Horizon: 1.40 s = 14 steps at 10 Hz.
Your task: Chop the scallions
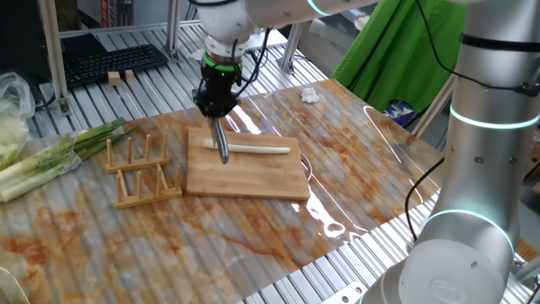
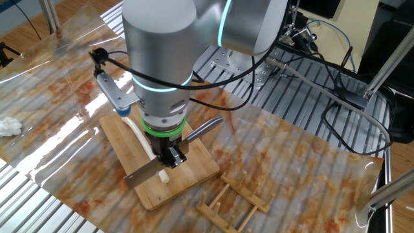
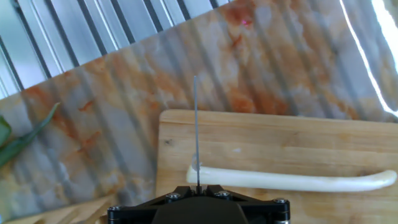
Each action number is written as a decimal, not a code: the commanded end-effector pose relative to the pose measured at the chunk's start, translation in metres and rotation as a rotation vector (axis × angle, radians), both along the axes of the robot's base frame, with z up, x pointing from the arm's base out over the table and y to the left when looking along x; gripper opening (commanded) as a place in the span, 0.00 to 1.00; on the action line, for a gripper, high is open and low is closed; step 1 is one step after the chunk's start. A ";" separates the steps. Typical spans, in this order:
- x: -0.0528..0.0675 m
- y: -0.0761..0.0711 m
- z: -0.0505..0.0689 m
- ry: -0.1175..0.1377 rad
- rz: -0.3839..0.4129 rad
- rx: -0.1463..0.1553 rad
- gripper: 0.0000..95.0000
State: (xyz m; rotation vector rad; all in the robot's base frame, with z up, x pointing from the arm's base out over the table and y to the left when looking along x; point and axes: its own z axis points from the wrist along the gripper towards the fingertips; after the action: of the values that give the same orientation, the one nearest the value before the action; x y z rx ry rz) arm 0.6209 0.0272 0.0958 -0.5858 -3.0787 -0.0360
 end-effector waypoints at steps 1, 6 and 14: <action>-0.002 -0.002 -0.005 -0.011 0.002 -0.005 0.00; -0.006 -0.006 -0.010 -0.014 0.004 -0.005 0.00; -0.009 -0.005 -0.020 -0.015 -0.003 0.002 0.00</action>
State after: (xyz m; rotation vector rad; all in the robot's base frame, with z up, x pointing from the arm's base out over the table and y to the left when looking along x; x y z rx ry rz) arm 0.6118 0.0220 0.0756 -0.5933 -3.0903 -0.0420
